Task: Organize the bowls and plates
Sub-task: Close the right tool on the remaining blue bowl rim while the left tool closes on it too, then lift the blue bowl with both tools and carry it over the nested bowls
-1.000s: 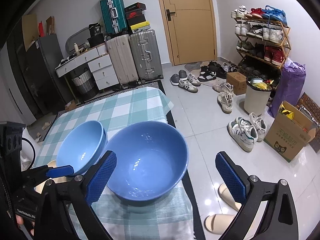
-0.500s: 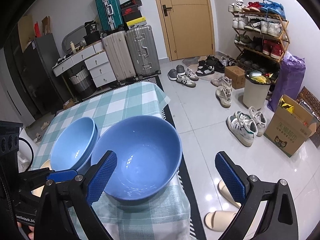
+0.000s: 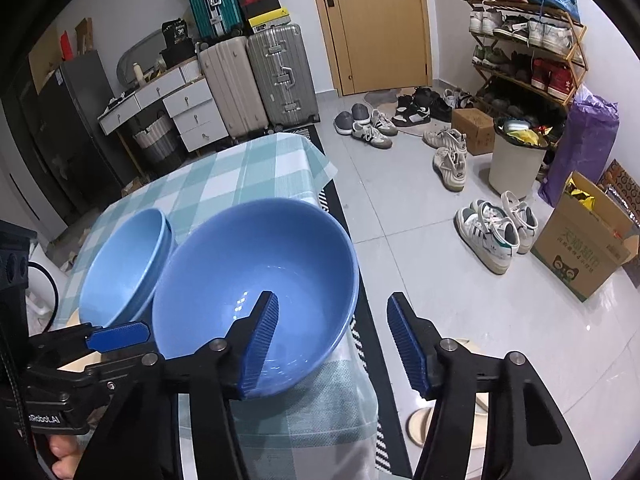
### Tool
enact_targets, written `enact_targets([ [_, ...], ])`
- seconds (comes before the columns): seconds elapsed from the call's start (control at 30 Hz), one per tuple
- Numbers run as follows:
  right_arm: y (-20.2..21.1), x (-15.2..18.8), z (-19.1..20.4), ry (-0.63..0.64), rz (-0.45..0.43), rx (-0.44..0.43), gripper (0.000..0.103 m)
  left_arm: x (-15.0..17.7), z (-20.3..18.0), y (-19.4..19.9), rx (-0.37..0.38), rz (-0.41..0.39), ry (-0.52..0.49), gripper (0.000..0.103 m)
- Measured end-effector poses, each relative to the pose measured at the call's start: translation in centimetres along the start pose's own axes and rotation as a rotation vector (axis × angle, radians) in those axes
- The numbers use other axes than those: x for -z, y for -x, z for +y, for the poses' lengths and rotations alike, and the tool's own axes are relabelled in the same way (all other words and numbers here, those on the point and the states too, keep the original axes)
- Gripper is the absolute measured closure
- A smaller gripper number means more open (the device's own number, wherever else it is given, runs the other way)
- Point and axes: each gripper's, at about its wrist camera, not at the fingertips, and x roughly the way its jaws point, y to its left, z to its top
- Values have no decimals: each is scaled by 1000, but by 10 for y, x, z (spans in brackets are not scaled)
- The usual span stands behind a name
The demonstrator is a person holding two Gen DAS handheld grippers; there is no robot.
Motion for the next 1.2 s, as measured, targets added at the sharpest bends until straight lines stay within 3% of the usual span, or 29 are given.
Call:
enact_targets([
  [0.23, -16, 0, -4, -21, 16, 6, 60, -1, -5, -2, -5, -9, -12, 47],
  [0.63, -22, 0, -3, -6, 17, 21, 81, 0, -3, -10, -22, -12, -17, 69],
  [1.2, -16, 3, -1, 12, 4, 43, 84, 1, -6, -2, -52, -43, -75, 73],
])
